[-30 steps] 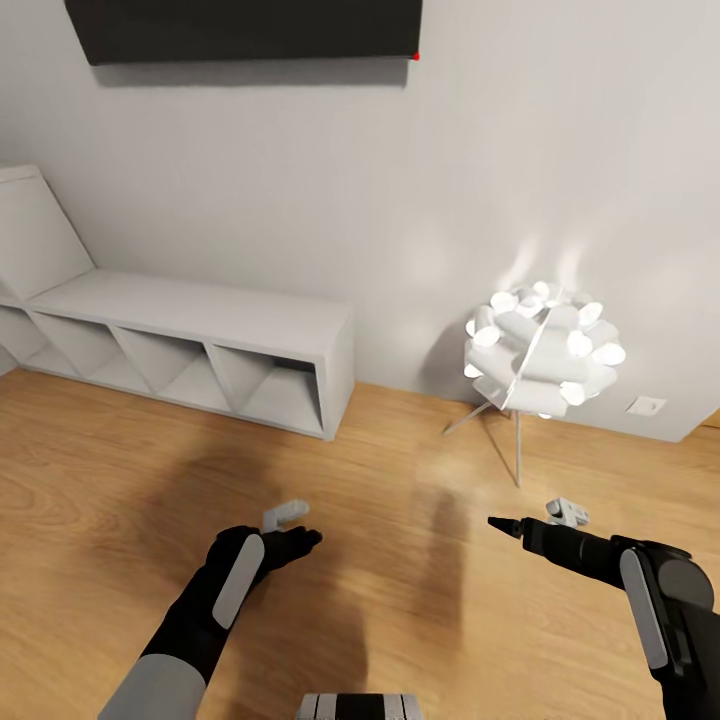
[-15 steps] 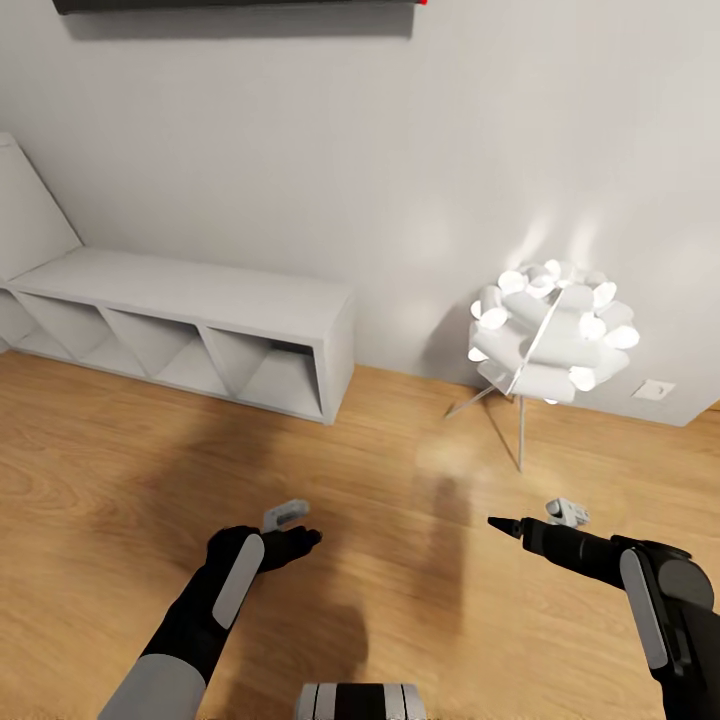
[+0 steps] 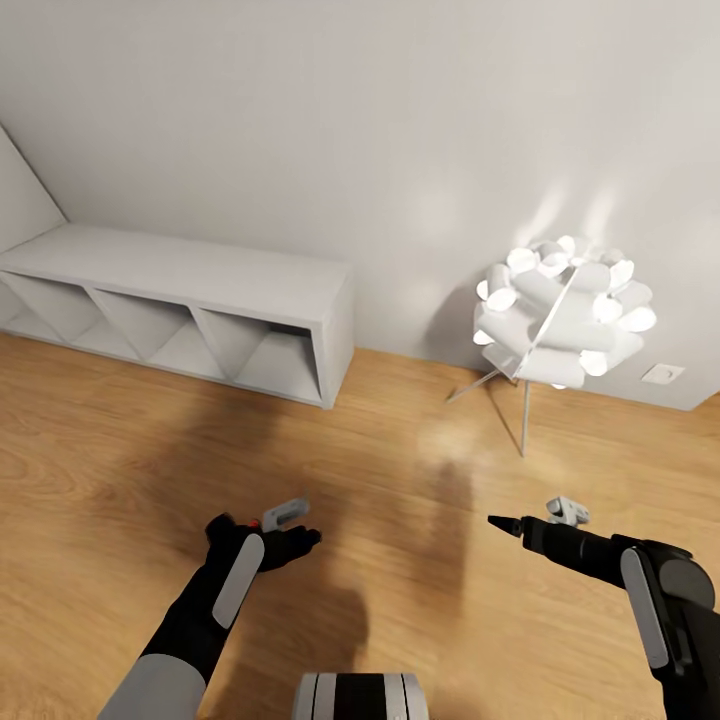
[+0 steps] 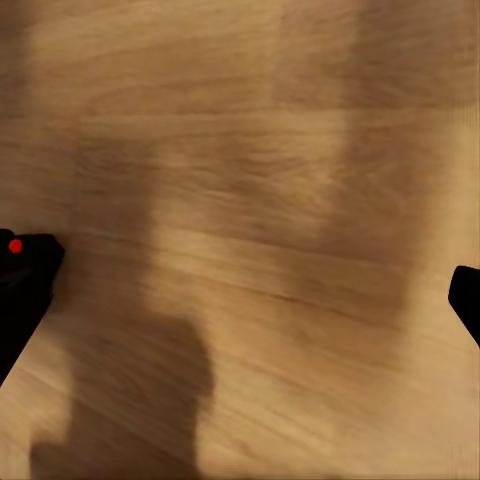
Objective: Attach the digital camera to the camera tripod in the bedroom.
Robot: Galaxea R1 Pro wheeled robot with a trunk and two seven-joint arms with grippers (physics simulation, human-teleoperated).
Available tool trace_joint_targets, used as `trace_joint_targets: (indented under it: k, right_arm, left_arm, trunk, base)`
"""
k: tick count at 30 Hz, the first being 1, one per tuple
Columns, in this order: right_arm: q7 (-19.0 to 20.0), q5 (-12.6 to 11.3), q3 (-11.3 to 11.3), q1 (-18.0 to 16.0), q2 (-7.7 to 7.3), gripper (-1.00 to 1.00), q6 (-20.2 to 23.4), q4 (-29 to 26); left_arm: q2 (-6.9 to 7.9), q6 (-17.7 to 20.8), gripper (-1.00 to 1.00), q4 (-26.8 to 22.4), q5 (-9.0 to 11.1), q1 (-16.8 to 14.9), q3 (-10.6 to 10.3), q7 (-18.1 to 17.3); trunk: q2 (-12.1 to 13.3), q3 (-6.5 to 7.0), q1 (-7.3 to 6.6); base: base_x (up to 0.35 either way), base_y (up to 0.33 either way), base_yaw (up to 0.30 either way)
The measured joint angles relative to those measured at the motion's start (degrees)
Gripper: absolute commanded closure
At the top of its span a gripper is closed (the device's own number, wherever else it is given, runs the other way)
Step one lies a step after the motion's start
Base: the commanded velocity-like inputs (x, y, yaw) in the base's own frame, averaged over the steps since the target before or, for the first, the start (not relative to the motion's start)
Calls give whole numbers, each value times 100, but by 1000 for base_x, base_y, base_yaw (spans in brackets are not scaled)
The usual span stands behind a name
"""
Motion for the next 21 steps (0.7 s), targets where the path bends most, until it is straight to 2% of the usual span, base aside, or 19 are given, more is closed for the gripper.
trace_joint_targets:
  k: [11,21]
  right_arm:
    - [-1,9,5,0,9,-100,17,15]
    - [-9,15,8,-2,1,-100,17,20]
  left_arm:
    - [0,-2,-100,-1,1,0,0,0]
    - [1,-1,-100,-2,1,1,-1,0]
  trunk:
    - [-15,-244,28]
    - [-28,-466,54]
  base:
    - [0,0,17]
    - [0,0,216]
